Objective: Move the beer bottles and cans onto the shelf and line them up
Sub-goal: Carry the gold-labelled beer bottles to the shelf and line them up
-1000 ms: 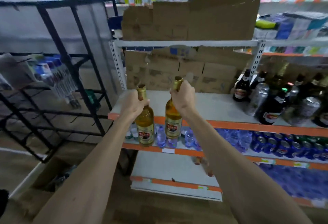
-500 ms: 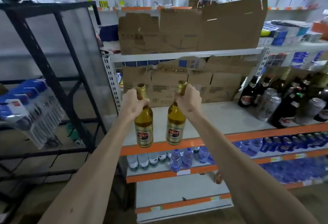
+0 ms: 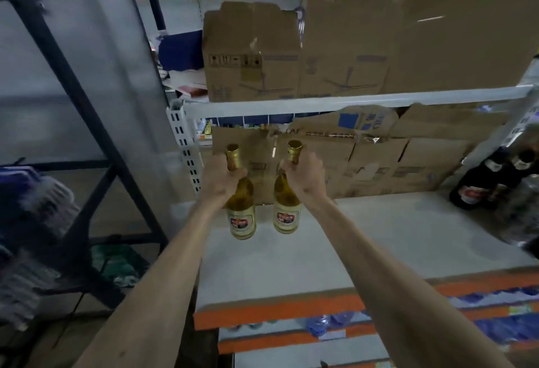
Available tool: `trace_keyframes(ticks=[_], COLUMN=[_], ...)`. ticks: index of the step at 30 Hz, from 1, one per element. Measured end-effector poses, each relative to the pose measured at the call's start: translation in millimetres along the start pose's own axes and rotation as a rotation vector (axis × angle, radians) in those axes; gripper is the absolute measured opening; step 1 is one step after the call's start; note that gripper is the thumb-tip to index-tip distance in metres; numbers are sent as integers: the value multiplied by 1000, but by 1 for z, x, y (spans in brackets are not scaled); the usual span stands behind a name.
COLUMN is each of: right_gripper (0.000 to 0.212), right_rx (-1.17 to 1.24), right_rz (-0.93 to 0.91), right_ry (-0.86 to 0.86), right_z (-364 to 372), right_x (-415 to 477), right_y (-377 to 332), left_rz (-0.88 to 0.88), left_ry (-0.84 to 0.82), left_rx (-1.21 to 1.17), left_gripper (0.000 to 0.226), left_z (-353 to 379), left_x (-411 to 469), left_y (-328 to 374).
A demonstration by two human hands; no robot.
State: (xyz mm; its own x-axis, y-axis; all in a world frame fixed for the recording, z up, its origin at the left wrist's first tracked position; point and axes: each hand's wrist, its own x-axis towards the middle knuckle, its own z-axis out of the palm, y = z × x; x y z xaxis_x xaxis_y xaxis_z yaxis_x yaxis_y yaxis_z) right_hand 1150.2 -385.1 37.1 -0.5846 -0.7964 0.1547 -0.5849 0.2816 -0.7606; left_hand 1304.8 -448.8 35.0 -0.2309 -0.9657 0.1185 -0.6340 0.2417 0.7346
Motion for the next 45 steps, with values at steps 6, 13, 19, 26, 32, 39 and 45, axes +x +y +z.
trace_keyframes(ticks=[6,13,19,26,32,39,45], right_gripper=[16,17,16,10,12,10,5], right_rx=[-42,-49,-24,30,46,5,-13], right_rz=[11,31,47,-41,-44,-78,-98], right_ry=[-20,14,24,33,-46,-35,-7], right_z=[33,49,42,11,-34,-65,-62], right_x=[37,37,23,-22,-90,-160,-198], right_y=[-7,-12,-11,3,25,41,26], left_rz=[-4,-32,-31,10,-11,-5,-27], left_ry=[-63,-107,-115,-47,-27,-28,26], left_rx=[4,-1,8,34,-53,-38,-47], left_gripper=[20,20,22,24,32,19,28], left_z=[0,-3,-4,-5,-4,-21,-42], left_x=[46,58,46,-4,-88,-173,-207], left_y=[-19,-32,-28,-13,4,11,-7])
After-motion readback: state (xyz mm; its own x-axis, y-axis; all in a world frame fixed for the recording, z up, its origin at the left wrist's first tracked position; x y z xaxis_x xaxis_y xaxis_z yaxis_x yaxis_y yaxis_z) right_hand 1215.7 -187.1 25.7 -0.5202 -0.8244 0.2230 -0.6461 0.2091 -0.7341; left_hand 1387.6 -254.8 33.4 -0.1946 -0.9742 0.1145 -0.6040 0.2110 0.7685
